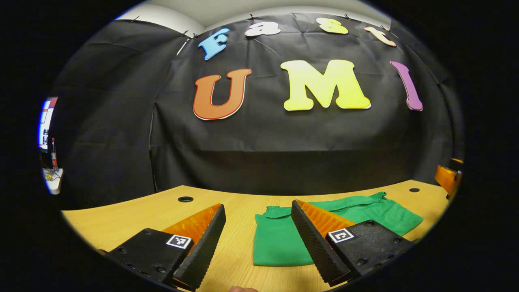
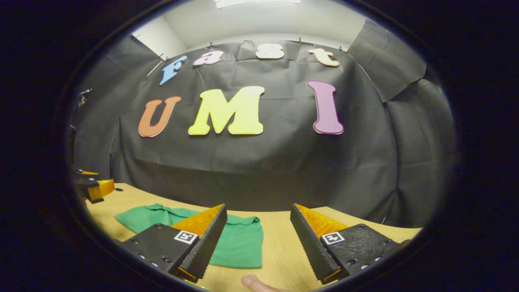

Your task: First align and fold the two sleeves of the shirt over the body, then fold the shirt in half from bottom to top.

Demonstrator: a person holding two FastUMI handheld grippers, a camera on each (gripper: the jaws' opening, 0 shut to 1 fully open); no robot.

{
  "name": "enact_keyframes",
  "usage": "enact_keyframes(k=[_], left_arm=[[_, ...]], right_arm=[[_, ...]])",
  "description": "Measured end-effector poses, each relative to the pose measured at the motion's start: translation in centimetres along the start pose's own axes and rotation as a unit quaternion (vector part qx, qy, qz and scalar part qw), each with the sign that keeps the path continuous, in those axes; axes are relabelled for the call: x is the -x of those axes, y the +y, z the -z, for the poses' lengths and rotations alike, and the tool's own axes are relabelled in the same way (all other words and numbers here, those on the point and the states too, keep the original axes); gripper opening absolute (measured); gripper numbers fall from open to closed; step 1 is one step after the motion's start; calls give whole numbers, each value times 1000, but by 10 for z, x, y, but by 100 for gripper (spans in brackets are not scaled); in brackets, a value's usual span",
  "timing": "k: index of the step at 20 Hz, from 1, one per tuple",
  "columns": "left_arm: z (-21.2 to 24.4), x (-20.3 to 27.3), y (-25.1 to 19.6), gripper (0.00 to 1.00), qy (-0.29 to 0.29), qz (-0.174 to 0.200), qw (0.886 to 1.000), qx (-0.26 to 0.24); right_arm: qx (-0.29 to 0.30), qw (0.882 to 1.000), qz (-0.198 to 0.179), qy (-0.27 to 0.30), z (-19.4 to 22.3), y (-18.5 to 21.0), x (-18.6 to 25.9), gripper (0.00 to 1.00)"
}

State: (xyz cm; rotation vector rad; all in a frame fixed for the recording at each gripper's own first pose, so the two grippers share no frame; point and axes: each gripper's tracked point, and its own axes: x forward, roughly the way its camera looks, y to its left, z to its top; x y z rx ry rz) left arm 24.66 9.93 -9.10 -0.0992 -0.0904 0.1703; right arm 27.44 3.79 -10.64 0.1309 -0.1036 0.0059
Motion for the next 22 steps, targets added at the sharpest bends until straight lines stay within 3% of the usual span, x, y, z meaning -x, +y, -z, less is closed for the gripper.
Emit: enact_keyframes(k=[2, 4, 7, 9, 13, 22], left_arm=[[2, 22, 6, 100, 8, -14, 1000, 16], [2, 45, 8, 100, 15, -28, 999, 25], [-14, 88, -10, 100, 8, -2, 1000, 9], [-35, 118, -14, 100, -1, 2, 1000, -11], [-77, 179, -41, 100, -25, 63, 998, -13], [-111, 271, -49, 100, -4, 69, 994, -82]], right_arm=[[-26, 999, -20, 15, 4, 8, 26, 95], [-15, 999, -25, 20, 6, 9, 48, 96], [12, 999, -24, 31, 9, 7, 90, 96], [40, 999, -15, 19, -5, -1, 122, 96], [85, 995, -19, 44, -23, -4, 174, 95], [80, 994, -30, 65, -115, -5, 272, 95]])
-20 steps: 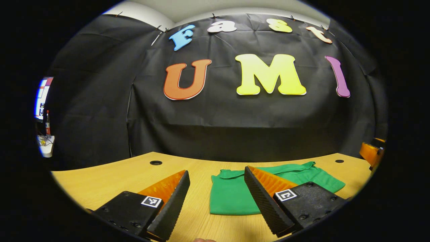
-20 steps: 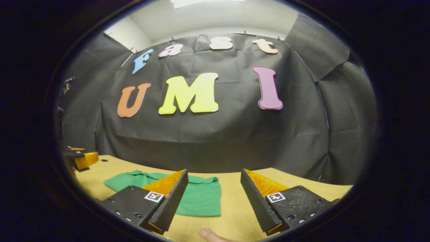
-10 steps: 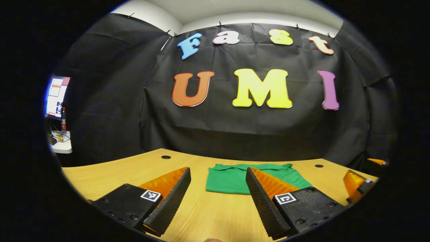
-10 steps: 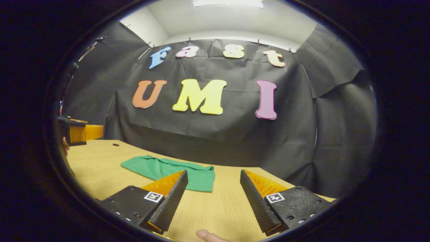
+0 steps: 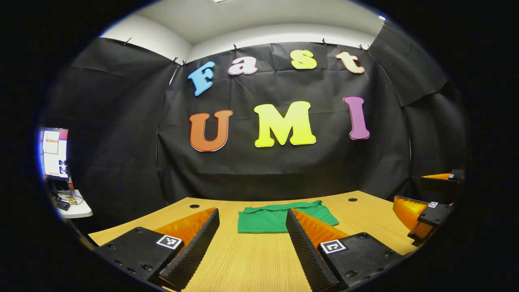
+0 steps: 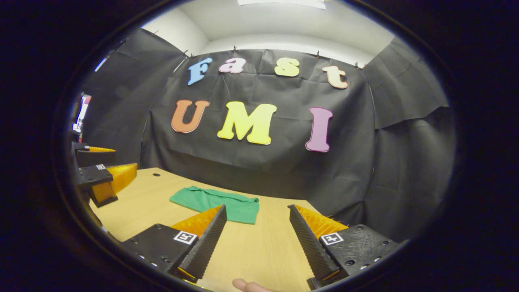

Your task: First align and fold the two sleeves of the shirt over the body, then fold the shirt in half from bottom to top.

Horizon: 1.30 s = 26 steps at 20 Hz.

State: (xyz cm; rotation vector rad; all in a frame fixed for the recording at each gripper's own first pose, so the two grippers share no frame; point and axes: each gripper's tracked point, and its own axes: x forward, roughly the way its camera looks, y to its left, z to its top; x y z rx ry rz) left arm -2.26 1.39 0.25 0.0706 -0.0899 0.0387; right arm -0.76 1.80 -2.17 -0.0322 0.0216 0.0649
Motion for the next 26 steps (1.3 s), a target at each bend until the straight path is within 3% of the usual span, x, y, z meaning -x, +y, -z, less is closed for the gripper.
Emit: enact_keyframes(k=[5, 9, 20, 26], left_arm=[[-12, 16, -12, 100, -13, 27, 1000, -2], [-17, 27, -27, 100, -20, 48, 999, -5], [-16, 16, -3, 100, -22, 19, 999, 21], [-13, 15, -13, 100, -21, 30, 999, 31]], right_arm=[[0, 1000, 14, -10, -12, -1, 39, 95], [11, 999, 5, -33, -23, 17, 44, 95], [4, 1000, -13, 7, 5, 29, 30, 96], [-7, 1000, -3, 12, 10, 18, 29, 95]])
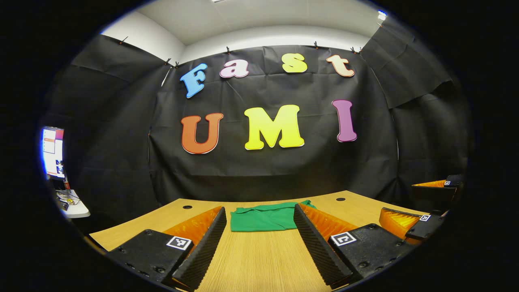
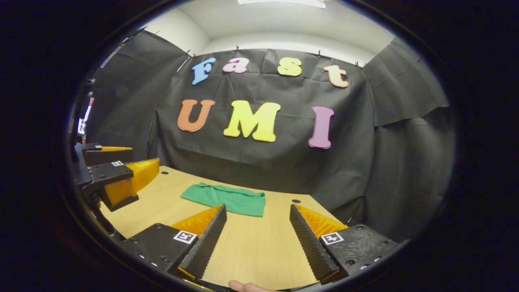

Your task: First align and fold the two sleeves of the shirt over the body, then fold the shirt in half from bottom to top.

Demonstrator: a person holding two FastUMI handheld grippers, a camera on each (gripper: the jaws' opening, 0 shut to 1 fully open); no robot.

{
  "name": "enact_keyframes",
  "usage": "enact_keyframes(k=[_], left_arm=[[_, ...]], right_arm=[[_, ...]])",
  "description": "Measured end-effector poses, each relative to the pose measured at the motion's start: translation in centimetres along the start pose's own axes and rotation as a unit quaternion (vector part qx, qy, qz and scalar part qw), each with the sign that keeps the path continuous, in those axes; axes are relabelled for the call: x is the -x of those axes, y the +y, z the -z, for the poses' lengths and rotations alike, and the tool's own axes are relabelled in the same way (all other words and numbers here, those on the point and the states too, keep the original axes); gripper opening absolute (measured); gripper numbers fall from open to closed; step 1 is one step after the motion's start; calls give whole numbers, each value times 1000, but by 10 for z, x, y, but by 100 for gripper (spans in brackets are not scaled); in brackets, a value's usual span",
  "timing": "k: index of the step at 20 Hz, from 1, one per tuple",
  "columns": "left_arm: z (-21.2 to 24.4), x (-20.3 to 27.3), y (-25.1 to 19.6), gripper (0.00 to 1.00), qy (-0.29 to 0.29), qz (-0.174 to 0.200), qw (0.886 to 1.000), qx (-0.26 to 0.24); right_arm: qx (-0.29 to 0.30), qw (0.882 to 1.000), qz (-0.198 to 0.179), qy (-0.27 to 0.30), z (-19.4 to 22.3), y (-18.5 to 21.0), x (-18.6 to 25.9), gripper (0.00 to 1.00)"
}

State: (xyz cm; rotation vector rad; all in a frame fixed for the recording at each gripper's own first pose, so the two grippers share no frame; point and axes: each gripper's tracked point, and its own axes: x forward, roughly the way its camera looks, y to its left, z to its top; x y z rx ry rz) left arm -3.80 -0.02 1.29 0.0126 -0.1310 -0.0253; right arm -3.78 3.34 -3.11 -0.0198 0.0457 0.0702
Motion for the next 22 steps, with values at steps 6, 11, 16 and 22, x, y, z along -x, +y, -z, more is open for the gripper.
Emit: enact_keyframes(k=[6, 11, 16, 22], left_arm=[[7, -5, -1, 100, 7, -2, 1000, 0], [11, -6, -1, 100, 12, -2, 1000, -1], [15, -7, -2, 100, 16, -1, 1000, 5], [15, -10, -1, 100, 12, -7, 1000, 2]], right_arm=[[-2, 1000, -1, 8, 9, -1, -2, 95], [2, 1000, 1, 15, 15, -3, -3, 97], [-1, 1000, 6, 13, 14, -6, -5, 95], [-6, 1000, 7, 15, 22, -8, -8, 95]])
